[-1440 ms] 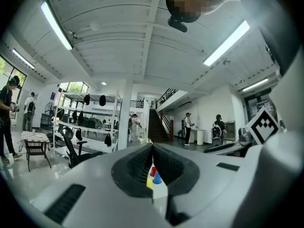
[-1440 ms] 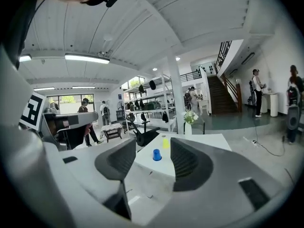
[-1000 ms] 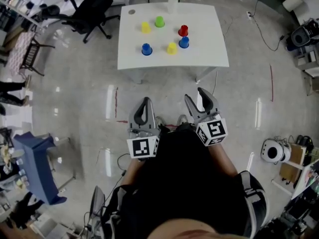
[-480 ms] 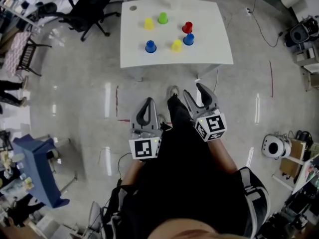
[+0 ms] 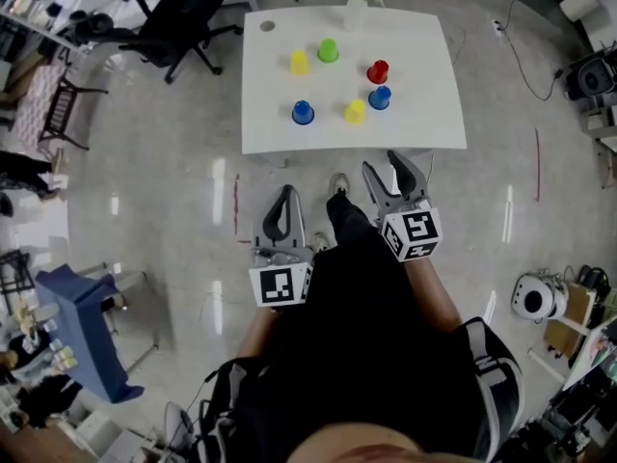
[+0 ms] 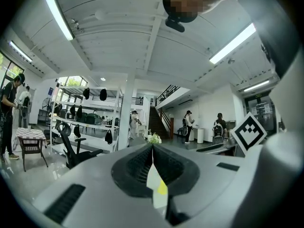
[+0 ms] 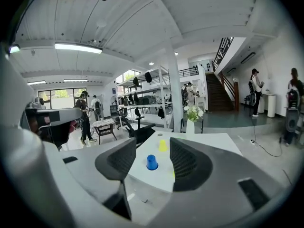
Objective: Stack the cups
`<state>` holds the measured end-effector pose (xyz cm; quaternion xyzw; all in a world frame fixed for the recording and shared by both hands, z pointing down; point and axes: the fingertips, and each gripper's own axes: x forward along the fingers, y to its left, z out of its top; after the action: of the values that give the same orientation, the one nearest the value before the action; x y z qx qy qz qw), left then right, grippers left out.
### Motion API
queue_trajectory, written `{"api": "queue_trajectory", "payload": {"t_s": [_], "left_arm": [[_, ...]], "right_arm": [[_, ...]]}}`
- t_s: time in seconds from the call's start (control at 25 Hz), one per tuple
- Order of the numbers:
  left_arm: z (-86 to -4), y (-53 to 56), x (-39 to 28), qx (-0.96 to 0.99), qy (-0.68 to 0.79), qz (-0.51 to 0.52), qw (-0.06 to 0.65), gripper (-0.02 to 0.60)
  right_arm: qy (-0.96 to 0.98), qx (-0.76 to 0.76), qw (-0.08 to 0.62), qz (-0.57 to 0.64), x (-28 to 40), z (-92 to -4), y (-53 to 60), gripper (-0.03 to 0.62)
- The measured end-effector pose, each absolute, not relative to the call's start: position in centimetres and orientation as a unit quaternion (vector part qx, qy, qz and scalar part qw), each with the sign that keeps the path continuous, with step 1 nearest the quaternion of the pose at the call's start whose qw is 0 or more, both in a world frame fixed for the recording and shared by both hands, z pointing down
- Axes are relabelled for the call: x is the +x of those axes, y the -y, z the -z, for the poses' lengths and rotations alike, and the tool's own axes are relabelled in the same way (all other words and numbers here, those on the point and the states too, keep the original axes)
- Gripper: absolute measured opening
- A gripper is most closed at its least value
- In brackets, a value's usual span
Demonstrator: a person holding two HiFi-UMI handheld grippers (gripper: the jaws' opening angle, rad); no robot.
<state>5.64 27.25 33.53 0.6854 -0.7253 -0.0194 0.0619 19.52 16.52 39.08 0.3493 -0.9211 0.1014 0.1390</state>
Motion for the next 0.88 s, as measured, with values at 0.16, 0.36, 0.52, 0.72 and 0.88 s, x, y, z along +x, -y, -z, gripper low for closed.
{"api": "queue_trajectory", "payload": {"t_s": [0.16, 0.36, 0.52, 0.72, 0.88], "left_arm": [[-33.2, -22.3, 4.4, 0.685, 0.725, 0.013, 0.064, 0.021], [-33.4, -16.1, 3.9, 0.683, 0.726, 0.008, 0.077, 0.021], [-34.1, -11.8, 4.0, 0.684, 0.724, -0.003, 0.085, 0.021], [-34.9, -7.5, 3.9, 0.676, 0.73, -0.016, 0.097, 0.021], [-35.2, -4.9, 4.1, 0.671, 0.735, -0.028, 0.096, 0.021]], "right_arm": [[0.914, 0.362, 0.15, -0.105, 19.2, -39.5, -10.7, 0.236], [0.902, 0.374, 0.179, -0.122, 19.7, -42.3, -3.8, 0.235], [0.891, 0.376, 0.213, -0.14, 20.0, -46.0, 0.9, 0.233], [0.876, 0.376, 0.251, -0.17, 20.4, -51.0, 5.3, 0.233], [0.866, 0.367, 0.281, -0.192, 20.6, -55.0, 7.7, 0.233]]}}
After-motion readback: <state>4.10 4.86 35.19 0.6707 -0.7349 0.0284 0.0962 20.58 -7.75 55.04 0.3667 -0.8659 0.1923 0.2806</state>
